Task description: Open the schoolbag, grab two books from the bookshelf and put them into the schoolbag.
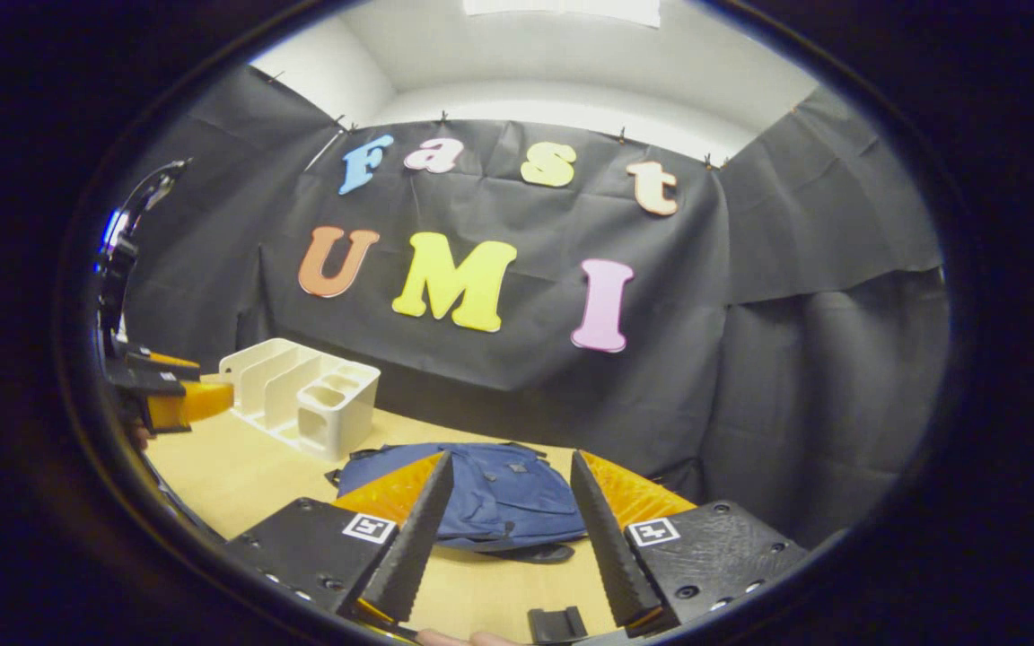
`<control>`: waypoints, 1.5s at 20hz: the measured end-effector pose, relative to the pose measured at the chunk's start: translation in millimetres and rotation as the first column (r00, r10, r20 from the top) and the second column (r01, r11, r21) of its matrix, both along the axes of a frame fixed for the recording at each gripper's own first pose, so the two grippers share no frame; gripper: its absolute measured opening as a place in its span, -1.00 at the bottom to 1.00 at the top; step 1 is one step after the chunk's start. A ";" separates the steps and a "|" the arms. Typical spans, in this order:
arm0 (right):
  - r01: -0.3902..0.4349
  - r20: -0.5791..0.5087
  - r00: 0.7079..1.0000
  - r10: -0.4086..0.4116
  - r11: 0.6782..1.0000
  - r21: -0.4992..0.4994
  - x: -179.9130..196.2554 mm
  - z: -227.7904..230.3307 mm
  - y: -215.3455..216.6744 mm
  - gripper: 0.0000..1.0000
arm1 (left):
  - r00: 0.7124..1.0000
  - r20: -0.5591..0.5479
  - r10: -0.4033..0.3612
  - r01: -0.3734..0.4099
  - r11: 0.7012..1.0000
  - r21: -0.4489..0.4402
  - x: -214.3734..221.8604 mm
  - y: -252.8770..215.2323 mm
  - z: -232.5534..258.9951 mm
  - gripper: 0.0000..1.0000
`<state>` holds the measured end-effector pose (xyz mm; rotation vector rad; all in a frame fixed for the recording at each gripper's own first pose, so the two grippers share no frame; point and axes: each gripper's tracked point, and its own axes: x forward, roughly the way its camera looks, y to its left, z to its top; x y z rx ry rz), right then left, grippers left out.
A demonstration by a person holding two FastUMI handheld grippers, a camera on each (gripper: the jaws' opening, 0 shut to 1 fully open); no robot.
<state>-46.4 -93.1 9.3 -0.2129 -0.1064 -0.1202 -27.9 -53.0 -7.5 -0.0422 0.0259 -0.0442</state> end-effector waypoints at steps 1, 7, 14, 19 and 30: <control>0.003 -0.003 1.000 -0.003 1.000 -0.003 -2.1 -3.4 0.0 0.66 | 0.999 0.032 0.011 -0.011 1.000 -0.002 -8.0 5.1 10.6 0.82; -0.012 -0.061 0.998 0.017 0.997 0.070 -0.4 -20.7 -5.5 0.77 | 0.991 0.131 0.003 -0.009 0.999 0.047 -27.3 0.4 30.8 0.83; 0.043 -0.041 0.998 -0.037 0.989 0.141 1.0 -18.4 -25.3 0.91 | 0.994 0.105 -0.028 0.023 0.999 0.040 -16.6 -13.7 14.1 0.94; 0.034 -0.085 0.996 -0.020 0.985 0.167 16.6 -24.8 -31.3 0.96 | 0.992 0.114 -0.054 0.049 0.998 0.047 -14.5 -18.6 8.9 0.95; 0.041 -0.110 0.994 -0.019 0.978 0.204 23.0 -28.4 -43.1 0.96 | 0.999 0.041 -0.011 0.010 1.000 0.015 5.6 -3.5 -12.6 0.94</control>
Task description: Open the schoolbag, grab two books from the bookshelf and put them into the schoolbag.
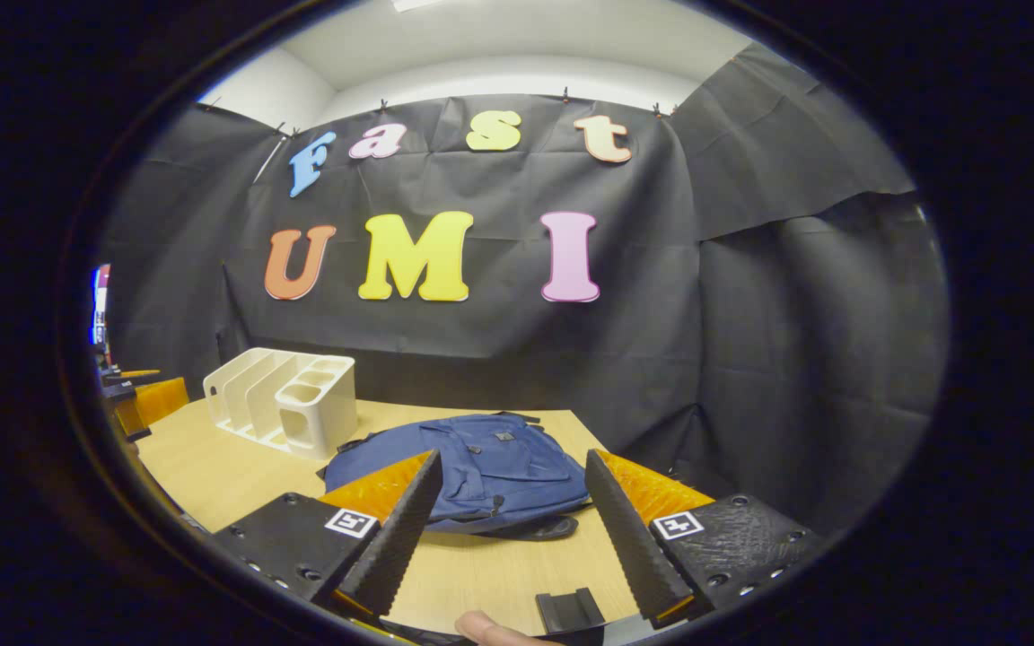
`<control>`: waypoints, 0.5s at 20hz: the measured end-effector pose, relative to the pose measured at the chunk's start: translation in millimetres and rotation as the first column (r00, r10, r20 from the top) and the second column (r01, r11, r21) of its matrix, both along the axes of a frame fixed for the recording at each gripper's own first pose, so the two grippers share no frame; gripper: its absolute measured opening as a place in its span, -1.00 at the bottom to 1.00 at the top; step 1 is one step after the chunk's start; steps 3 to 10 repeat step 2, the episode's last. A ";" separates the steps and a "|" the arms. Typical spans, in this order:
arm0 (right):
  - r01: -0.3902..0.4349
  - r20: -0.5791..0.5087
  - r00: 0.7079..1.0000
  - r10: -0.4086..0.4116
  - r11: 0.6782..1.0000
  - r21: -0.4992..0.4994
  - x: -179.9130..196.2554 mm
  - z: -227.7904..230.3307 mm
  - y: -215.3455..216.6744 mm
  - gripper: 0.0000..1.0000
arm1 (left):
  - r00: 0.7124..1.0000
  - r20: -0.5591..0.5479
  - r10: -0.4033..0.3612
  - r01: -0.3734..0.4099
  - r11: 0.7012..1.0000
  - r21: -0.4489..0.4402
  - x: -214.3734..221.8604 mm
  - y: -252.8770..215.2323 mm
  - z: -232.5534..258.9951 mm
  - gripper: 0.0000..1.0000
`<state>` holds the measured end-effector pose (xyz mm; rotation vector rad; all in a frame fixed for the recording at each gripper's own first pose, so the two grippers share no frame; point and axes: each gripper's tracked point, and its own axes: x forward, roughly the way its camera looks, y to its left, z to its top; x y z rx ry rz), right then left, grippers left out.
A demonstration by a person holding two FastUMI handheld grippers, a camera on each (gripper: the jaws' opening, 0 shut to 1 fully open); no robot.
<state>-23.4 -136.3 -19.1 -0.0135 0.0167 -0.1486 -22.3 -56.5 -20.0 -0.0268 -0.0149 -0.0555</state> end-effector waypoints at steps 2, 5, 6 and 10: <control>-0.004 -0.001 1.000 0.004 1.000 0.001 -0.8 0.6 0.5 0.96 | 1.000 0.004 0.014 -0.014 1.000 0.020 -1.3 2.1 0.0 0.94; -0.004 -0.001 1.000 0.004 1.000 0.001 -0.8 0.6 0.5 0.96 | 1.000 0.004 0.014 -0.014 1.000 0.020 -1.3 2.1 0.0 0.94; -0.004 -0.001 1.000 0.004 1.000 0.001 -0.8 0.6 0.5 0.96 | 1.000 0.004 0.014 -0.014 1.000 0.020 -1.3 2.1 0.0 0.94; -0.004 -0.001 1.000 0.004 1.000 0.001 -0.8 0.6 0.5 0.96 | 1.000 0.004 0.014 -0.014 1.000 0.020 -1.3 2.1 0.0 0.94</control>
